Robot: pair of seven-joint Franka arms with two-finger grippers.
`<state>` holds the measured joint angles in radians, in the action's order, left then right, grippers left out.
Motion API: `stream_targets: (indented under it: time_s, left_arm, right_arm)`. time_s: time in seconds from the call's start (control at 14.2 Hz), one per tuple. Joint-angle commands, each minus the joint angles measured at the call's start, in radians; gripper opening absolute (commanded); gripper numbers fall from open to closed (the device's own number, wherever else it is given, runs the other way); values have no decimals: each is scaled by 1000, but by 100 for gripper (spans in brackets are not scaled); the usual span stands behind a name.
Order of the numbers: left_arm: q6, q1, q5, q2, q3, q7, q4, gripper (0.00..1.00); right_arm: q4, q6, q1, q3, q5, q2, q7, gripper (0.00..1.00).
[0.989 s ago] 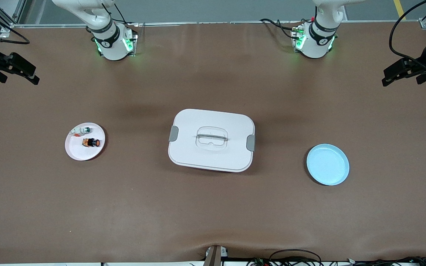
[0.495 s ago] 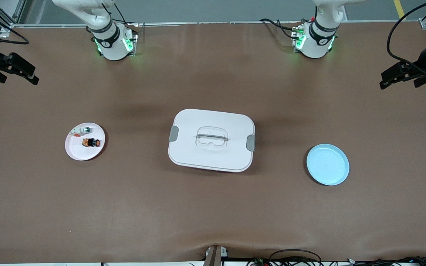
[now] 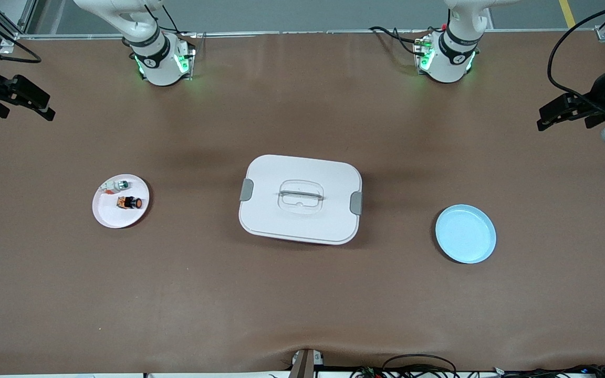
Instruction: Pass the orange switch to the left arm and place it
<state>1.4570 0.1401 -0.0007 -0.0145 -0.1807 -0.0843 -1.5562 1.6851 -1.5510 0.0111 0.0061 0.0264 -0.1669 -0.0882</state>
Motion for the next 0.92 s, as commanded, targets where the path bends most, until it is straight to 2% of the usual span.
stream_targets:
  time_s: [0.0, 0.85]
  left_arm:
    - [29, 4, 18, 13, -6, -9, 1, 100]
    - [39, -8, 19, 24, -14, -12, -2, 100]
  right_arm:
    - [-2, -1, 10, 8, 3, -14, -13, 100]
    - [-7, 3, 13, 9, -3, -14, -16, 100]
